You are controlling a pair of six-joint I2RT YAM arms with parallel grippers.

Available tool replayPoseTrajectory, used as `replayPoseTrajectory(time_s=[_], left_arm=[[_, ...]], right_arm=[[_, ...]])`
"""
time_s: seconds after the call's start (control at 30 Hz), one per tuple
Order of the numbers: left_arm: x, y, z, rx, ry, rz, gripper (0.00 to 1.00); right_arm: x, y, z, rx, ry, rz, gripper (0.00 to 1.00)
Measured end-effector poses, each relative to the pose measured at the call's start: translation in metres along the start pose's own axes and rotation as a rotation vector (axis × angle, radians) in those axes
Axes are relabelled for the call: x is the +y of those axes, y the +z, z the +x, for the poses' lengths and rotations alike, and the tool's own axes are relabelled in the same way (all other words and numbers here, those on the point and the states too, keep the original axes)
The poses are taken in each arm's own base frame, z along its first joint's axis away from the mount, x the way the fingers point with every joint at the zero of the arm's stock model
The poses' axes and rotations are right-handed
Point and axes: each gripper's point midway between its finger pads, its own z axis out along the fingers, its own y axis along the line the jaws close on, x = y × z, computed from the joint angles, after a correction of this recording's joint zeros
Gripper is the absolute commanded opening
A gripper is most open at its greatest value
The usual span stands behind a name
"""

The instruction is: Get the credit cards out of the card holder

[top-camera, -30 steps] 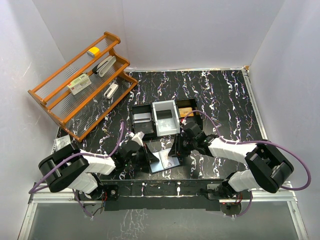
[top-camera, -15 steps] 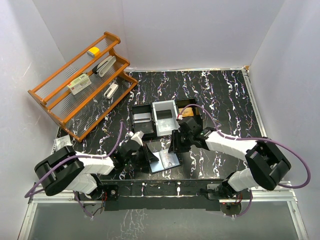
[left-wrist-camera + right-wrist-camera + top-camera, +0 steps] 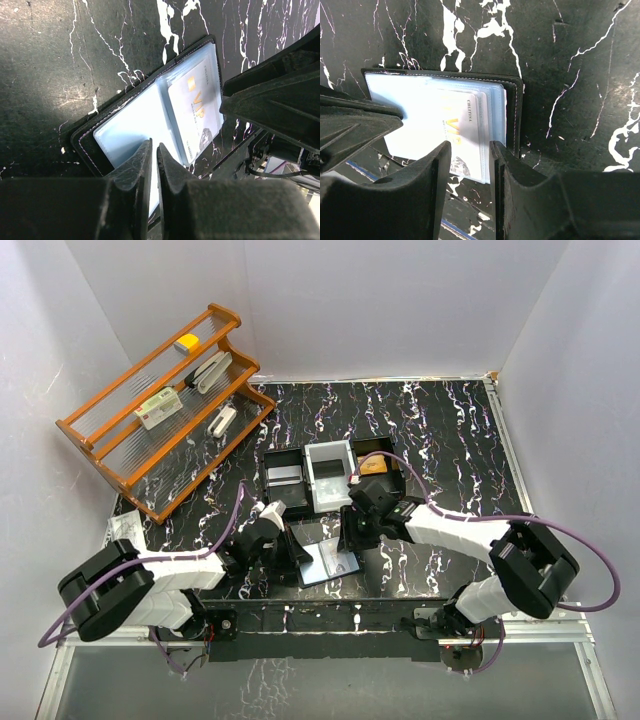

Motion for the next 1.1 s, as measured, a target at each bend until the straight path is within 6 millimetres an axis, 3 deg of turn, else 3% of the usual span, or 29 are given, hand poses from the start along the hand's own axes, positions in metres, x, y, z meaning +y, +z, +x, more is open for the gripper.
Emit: replayPoseTrajectory(time_s=[0.1, 0.4, 0.6, 0.83, 1.1], left_arm=[[0.001, -0.002, -0.001, 0.003, 0.010, -0.014, 0.18], [0.007, -0.010, -0.002, 0.010, 0.042, -0.072, 0.28], [0.011, -0.015, -0.001, 0.024, 0.060, -0.099, 0.23], [0.015, -0.013, 0.001, 0.033, 0.072, -0.112, 0.16], [0.012, -0.007, 0.000, 0.032, 0.073, -0.104, 0.14]], right_arm=[[0.002, 0.001, 0.002, 0.003, -0.013, 0.006, 0.34], [0.010, 0.003, 0.001, -0.007, -0.042, 0.014, 0.34], [0.008, 0.010, 0.004, 0.008, -0.042, 0.026, 0.31], [0.013, 0.014, 0.004, 0.002, -0.031, 0.000, 0.18], [0.023, 0.014, 0.015, 0.026, -0.021, -0.077, 0.19]])
